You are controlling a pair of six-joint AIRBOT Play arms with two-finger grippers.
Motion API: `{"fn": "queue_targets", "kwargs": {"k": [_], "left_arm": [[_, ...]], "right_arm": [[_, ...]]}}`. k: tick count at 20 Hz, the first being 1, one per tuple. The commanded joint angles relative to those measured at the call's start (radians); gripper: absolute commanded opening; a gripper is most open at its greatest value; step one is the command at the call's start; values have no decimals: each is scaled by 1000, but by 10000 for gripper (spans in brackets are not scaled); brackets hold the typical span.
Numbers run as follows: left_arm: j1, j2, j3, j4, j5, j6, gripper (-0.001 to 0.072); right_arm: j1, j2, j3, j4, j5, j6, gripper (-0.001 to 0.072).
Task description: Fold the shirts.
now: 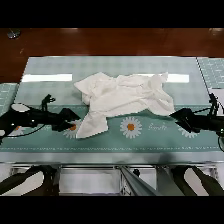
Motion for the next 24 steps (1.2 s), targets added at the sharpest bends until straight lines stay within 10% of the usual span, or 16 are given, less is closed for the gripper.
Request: {"fn": "queue_targets", "kwargs": {"k": [1, 7, 9, 24], "left_arm": [[-171, -39, -11, -139, 169, 7, 699], [-365, -161, 110, -183, 203, 7, 660], [-375, -174, 144, -183, 193, 42, 50], [-331, -173, 237, -183, 63, 93, 32]], "right_arm": [[-2, 18, -24, 40, 12, -17, 617], [-2, 18, -24, 25, 0, -14, 617], [-2, 18, -24, -35, -34, 22, 617], [65, -334, 136, -41, -217, 178, 616]]}}
